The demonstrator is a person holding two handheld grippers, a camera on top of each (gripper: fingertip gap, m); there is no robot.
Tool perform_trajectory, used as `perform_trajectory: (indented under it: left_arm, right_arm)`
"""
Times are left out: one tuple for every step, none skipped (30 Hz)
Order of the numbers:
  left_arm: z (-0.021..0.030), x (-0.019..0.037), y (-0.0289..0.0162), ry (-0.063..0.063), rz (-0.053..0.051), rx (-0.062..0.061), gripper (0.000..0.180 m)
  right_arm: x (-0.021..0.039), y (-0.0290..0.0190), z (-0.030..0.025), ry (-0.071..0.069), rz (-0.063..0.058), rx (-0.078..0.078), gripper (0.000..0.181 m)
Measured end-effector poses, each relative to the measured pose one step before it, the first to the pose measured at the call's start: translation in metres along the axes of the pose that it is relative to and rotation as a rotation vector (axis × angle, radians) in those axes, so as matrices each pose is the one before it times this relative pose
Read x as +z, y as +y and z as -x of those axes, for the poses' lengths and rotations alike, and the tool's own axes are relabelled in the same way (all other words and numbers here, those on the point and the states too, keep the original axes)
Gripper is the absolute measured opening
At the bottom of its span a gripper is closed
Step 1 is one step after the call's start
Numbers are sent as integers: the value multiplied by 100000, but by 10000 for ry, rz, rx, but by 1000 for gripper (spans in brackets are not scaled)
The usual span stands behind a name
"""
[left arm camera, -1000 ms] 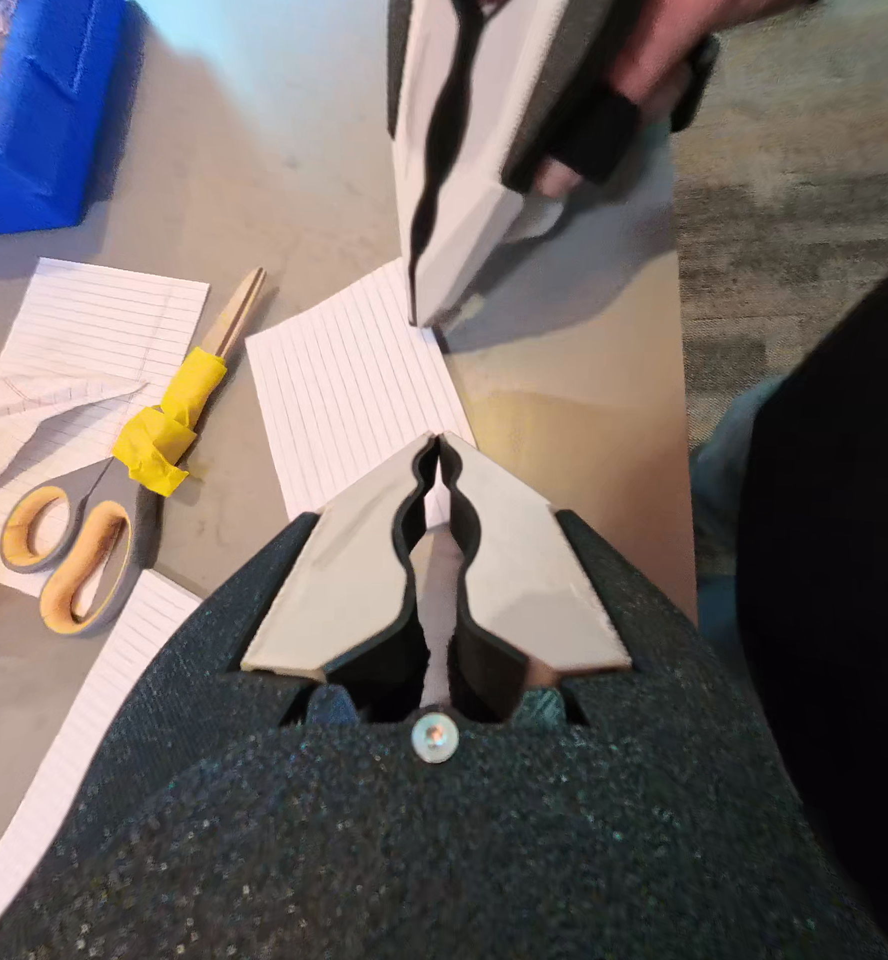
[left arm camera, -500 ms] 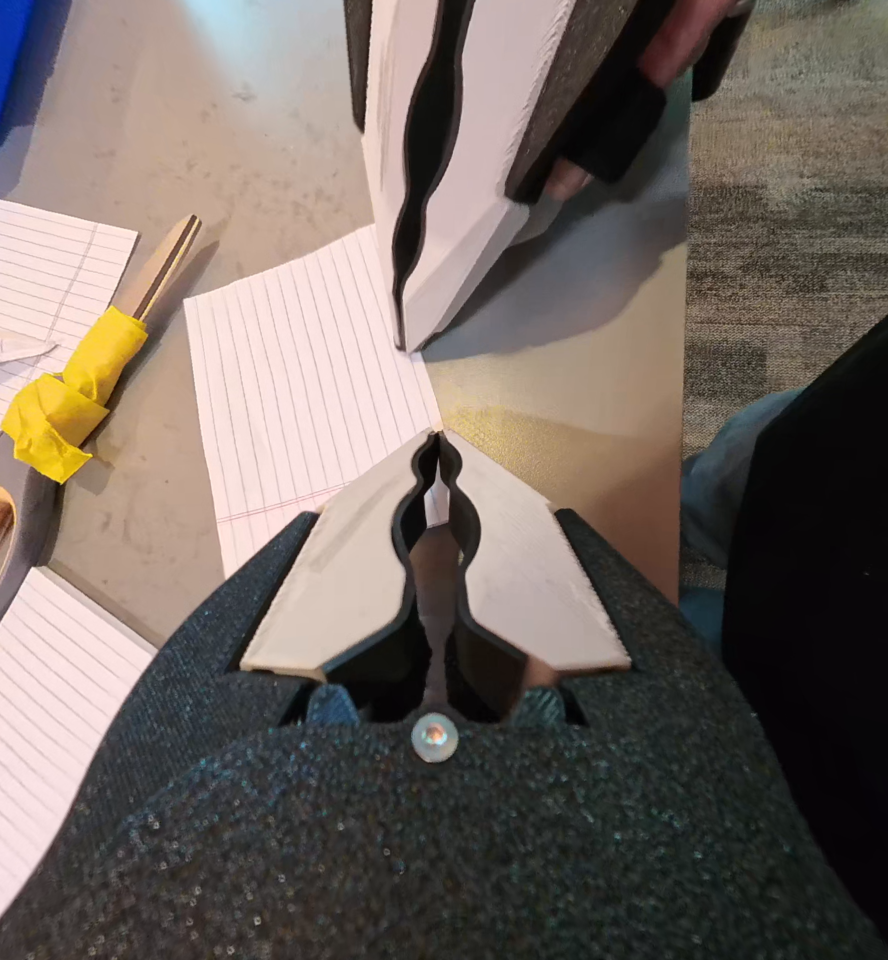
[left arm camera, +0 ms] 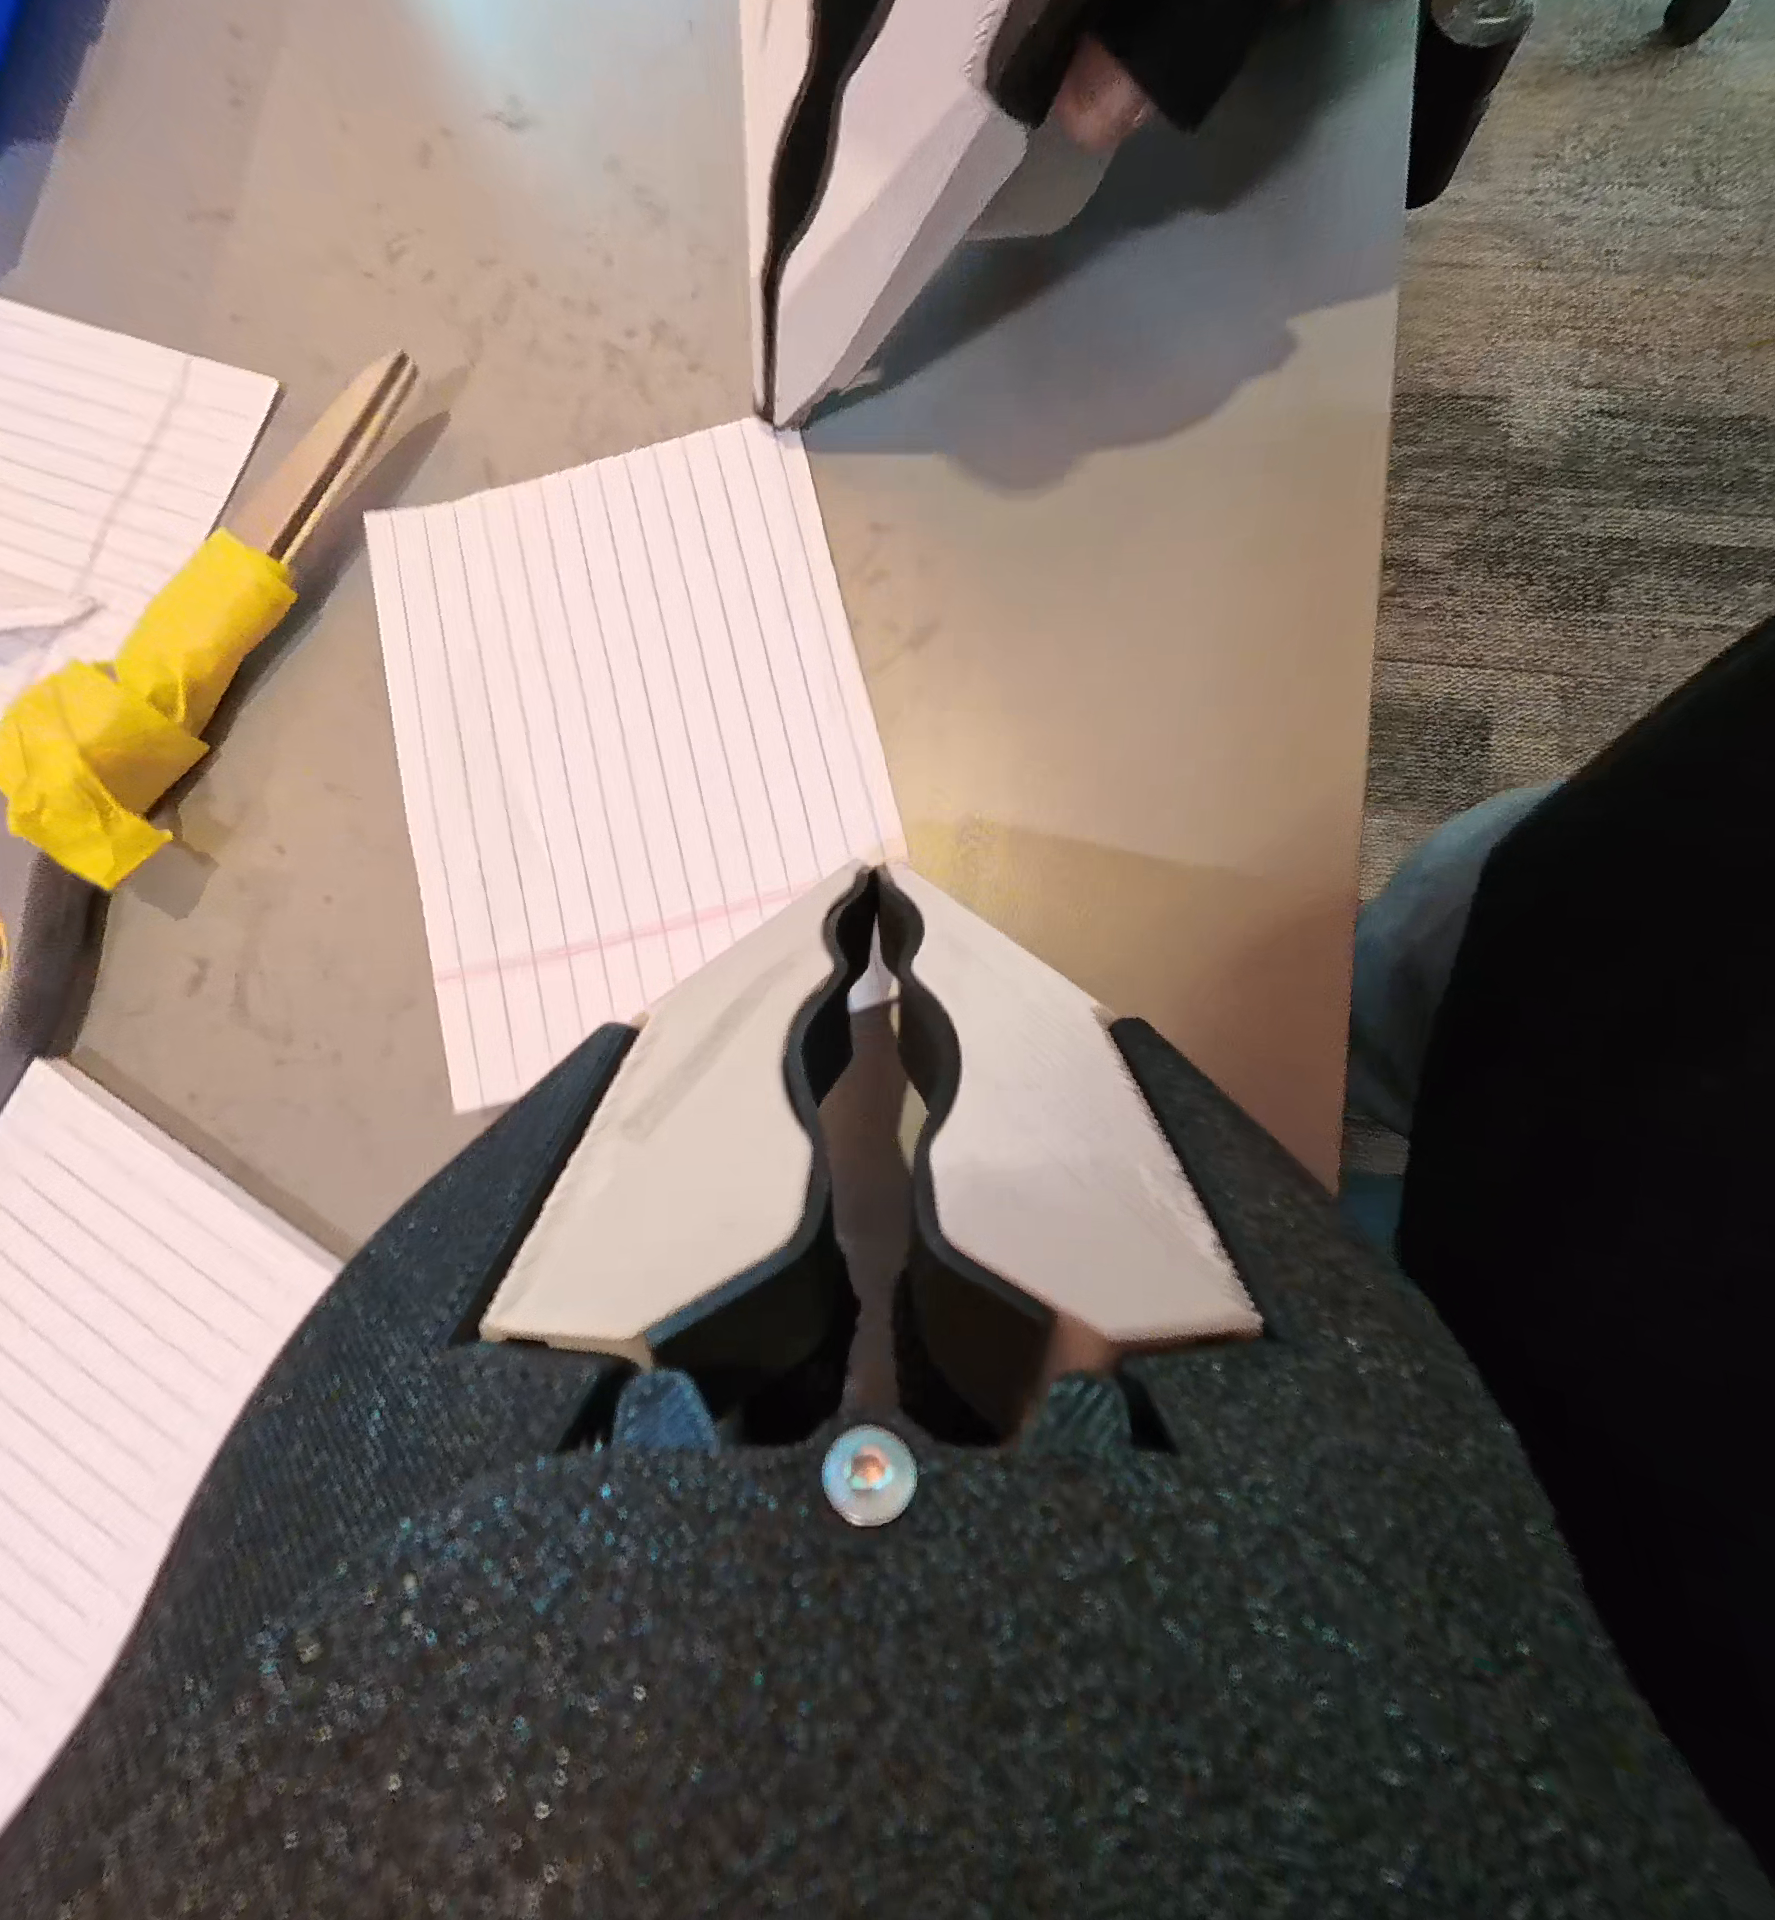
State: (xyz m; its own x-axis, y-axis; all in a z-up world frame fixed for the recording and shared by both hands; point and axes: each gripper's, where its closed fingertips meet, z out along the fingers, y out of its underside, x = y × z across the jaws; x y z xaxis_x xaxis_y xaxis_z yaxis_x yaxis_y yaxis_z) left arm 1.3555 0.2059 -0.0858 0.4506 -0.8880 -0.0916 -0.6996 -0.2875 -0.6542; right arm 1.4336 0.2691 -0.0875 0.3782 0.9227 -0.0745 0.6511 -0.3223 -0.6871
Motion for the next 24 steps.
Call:
perform_trajectory:
  left_arm:
    - [487, -404, 269, -50, 7, -189, 0]
    - [1217, -749, -147, -479, -184, -143, 0]
    - [1230, -408, -301, -322, -283, -388, 8]
    - [1178, -472, -235, -109, -159, -605, 14]
    - [1081, -219, -61, -64, -19, -568, 22]
    - [1015, 28, 276, -180, 188, -276, 31]
    - [1014, 255, 444, -308, 253, -83, 37]
    - [517, 404, 555, -100, 318, -85, 44]
    - [74, 287, 326, 58, 212, -81, 46]
    - [44, 180, -16, -43, 12, -95, 47]
    - [-153, 205, 23, 36, 64, -64, 46]
    - [-283, 66, -116, 64, -51, 15, 42]
    - [-322, 62, -210, 31, -107, 105, 37]
    - [-255, 168, 182, -19, 126, 151, 37]
    - [-211, 103, 117, -39, 77, 95, 36]
    - [-115, 27, -71, -51, -74, -31, 33]
    - [-143, -52, -107, 4, -95, -96, 29]
    - [-85, -203, -469, -31, -349, 58, 18]
    - [-72, -181, -366, -67, -242, 81, 9]
    - [-145, -33, -112, -23, -36, 74, 7]
    - [31, -21, -108, -88, -61, 78, 4]
    - [-36, -35, -29, -39, -37, 2, 4]
    - [223, -110, -101, -179, -84, -105, 14]
    - [405, -235, -217, -235, -162, -149, 25]
  right_arm:
    - [7, -5, 13, -31, -6, 67, 0]
    - [-26, 7, -3, -26, 3, 31, 0]
    - [25, -10, 13, -1, 0, -12, 0]
    - [13, -8, 9, 9, 1, -26, 0]
    - [-5, -17, 27, 5, 2, -22, 0]
    - [22, -10, 18, -4, -5, -5, 0]
    - [-16, -2, 7, -11, -4, 11, 0]
    - [30, -18, 15, -8, -2, 4, 0]
    - [-20, 5, 4, -8, -1, 0, 0]
    - [-3, 4, 24, -6, -2, -5, 0]
    - [44, 12, -5, -2, 1, -4, 0]
    - [7, -8, -8, 3, -1, -11, 0]
    - [25, -28, 2, -4, -4, -7, 0]
    - [-24, 7, 17, -17, -1, 17, 0]
    - [-12, -3, -3, 0, -2, 0, 0]
    - [0, 4, -5, 21, -2, -23, 0]
    - [-33, 6, 4, 12, -4, -14, 0]
    - [58, -9, -7, -5, -5, 9, 0]
    - [22, -26, -10, -8, 0, 12, 0]
    - [-79, 9, 17, -5, -4, 1, 0]
    - [87, -42, -13, -16, -5, 14, 0]
    - [3, -14, 3, -36, -3, 35, 0]
    - [-7, 1, 18, -22, -4, 18, 0]
    - [-23, -4, -3, 2, 0, -11, 0]
